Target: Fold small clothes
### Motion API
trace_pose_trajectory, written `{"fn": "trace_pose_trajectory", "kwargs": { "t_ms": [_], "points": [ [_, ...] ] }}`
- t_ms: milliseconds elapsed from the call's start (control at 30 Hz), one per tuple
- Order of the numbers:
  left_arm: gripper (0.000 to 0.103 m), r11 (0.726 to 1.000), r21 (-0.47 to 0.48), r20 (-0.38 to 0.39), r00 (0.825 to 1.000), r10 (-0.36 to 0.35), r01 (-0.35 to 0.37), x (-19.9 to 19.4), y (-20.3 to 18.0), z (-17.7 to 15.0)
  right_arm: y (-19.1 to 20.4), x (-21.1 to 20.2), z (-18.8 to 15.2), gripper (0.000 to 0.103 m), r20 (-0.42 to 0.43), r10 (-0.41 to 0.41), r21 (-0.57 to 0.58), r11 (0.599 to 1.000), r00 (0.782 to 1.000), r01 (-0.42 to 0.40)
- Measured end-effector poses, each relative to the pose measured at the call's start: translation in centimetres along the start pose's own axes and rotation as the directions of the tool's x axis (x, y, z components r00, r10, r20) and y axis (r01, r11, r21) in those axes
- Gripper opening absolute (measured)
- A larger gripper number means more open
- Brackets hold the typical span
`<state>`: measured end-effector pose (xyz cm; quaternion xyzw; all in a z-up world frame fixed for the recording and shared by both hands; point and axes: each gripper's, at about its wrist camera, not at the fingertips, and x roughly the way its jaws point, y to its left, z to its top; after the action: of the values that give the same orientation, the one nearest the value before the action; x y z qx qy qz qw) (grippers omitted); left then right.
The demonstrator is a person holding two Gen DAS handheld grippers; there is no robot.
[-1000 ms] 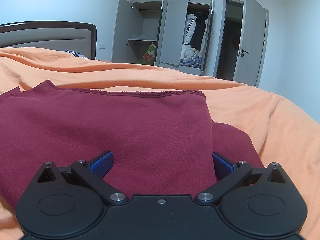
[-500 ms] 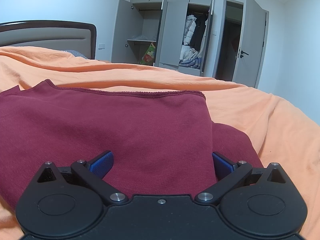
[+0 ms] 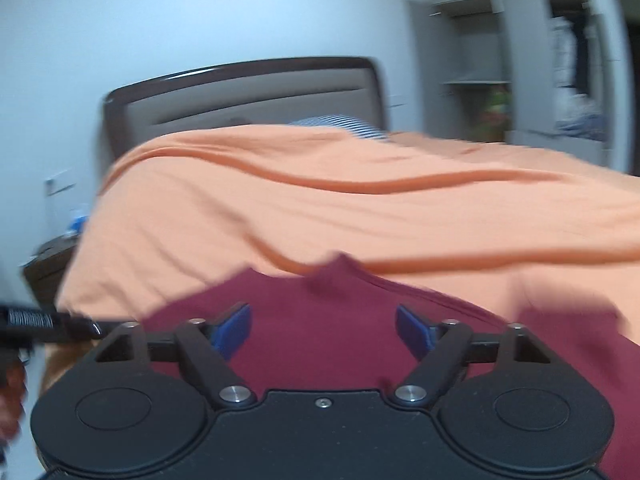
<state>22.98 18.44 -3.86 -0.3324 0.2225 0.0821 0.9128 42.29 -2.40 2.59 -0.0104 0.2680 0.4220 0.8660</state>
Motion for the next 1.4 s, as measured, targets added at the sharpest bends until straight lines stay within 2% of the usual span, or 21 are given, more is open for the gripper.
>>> {"fn": "trace_pose_trajectory", "kwargs": {
  "t_ms": [100, 200, 300, 367, 400, 433, 467, 533, 733, 900, 1000, 1067, 1100, 1167, 1200, 1233, 1267, 1333, 1400],
  "points": [
    [0.003, 0.999, -0.041, 0.004, 1.0, -0.014, 0.014, 0.2, 0.5, -0.1, 1.4, 3.7, 1.8, 0.078, -0.042, 0.086, -0.035, 0.996, 0.995, -0.087],
    [0.003, 0.998, -0.056, 0.006, 1.0, -0.025, 0.025, 0.4, 0.7, -0.3, 2.3, 6.8, 2.8, 0.073, -0.087, 0.131, -0.03, 0.99, 0.987, -0.134],
    [0.003, 0.997, -0.066, 0.011, 0.999, -0.03, 0.031, 0.7, 0.7, -0.4, 2.8, 9.3, 3.2, 0.061, -0.139, 0.145, -0.035, 0.988, 0.98, -0.151],
    [0.003, 0.997, -0.07, 0.014, 0.999, -0.032, 0.033, 0.9, 0.6, -0.5, 2.9, 10.5, 3.2, 0.037, -0.164, 0.134, -0.038, 0.989, 0.977, -0.142],
    [0.003, 0.997, -0.069, 0.016, 0.999, -0.033, 0.034, 0.9, 0.6, -0.6, 2.8, 10.9, 3.2, 0.031, -0.177, 0.137, -0.034, 0.989, 0.975, -0.145],
    [0.003, 0.997, -0.07, 0.018, 0.999, -0.034, 0.035, 0.9, 0.5, -0.6, 2.9, 11.2, 3.2, 0.019, -0.189, 0.144, -0.03, 0.988, 0.971, -0.152],
    [0.003, 0.996, -0.075, 0.022, 0.999, -0.036, 0.037, 0.9, 0.5, -0.7, 2.9, 11.2, 3.1, 0.001, -0.197, 0.148, -0.031, 0.987, 0.969, -0.157],
    [0.003, 0.994, -0.095, 0.034, 0.998, -0.048, 0.051, 0.6, 0.5, -0.7, 3.7, 11.5, 3.0, 0.001, -0.19, 0.142, -0.051, 0.987, 0.971, -0.154],
    [0.002, 0.989, -0.138, 0.053, 0.997, -0.055, 0.062, 0.2, 0.9, -1.1, 3.7, 10.5, 3.9, 0.0, -0.104, 0.073, -0.052, 0.996, 0.992, -0.079],
    [0.002, 0.978, -0.197, 0.03, 0.998, -0.056, 0.06, 0.9, 2.1, -1.2, 4.1, 11.3, 3.5, 0.0, -0.11, 0.051, -0.057, 0.997, 0.993, -0.057],
    [0.003, 0.978, -0.203, 0.02, 0.998, -0.052, 0.055, 1.4, 2.1, -1.1, 4.6, 11.4, 3.1, 0.007, -0.133, 0.063, -0.053, 0.996, 0.989, -0.07],
    [0.005, 0.984, -0.173, 0.021, 0.999, -0.047, 0.05, 1.5, 1.5, -1.0, 4.8, 10.4, 3.1, 0.029, -0.118, 0.058, -0.073, 0.995, 0.991, -0.067],
    [0.009, 0.988, -0.153, 0.023, 0.999, -0.036, 0.039, 1.5, 1.2, -0.9, 4.9, 9.7, 3.1, 0.036, -0.11, 0.052, -0.086, 0.994, 0.993, -0.062],
    [0.027, 0.993, -0.116, 0.027, 0.999, -0.025, 0.028, 1.5, 0.5, -0.5, 4.6, 8.0, 3.2, 0.061, -0.092, 0.045, -0.098, 0.994, 0.995, -0.054],
    [0.042, 0.995, -0.1, 0.034, 0.999, -0.016, 0.019, 1.4, 0.2, -0.5, 4.3, 6.9, 3.1, 0.065, -0.081, 0.035, -0.101, 0.994, 0.996, -0.043],
    [0.052, 0.997, -0.081, 0.043, 0.999, -0.005, 0.008, 1.3, -0.2, -0.5, 4.1, 5.7, 3.0, 0.073, -0.069, 0.015, -0.11, 0.994, 0.998, -0.022],
    [0.056, 0.998, -0.06, 0.05, 0.999, 0.007, -0.004, 1.1, -0.7, -0.5, 3.8, 4.6, 2.8, 0.081, -0.056, -0.013, -0.124, 0.992, 0.998, 0.006],
    [0.074, 0.999, -0.016, 0.059, 0.998, 0.028, -0.027, 0.8, -1.7, -0.6, 3.0, 2.1, 2.3, 0.086, -0.032, -0.084, -0.163, 0.984, 0.996, 0.078],
    [0.081, 0.999, 0.021, 0.07, 0.997, 0.035, -0.037, 0.5, -2.7, -0.9, 2.2, 0.1, 1.4, 0.087, -0.024, -0.163, -0.203, 0.967, 0.986, 0.154]
  ]
}}
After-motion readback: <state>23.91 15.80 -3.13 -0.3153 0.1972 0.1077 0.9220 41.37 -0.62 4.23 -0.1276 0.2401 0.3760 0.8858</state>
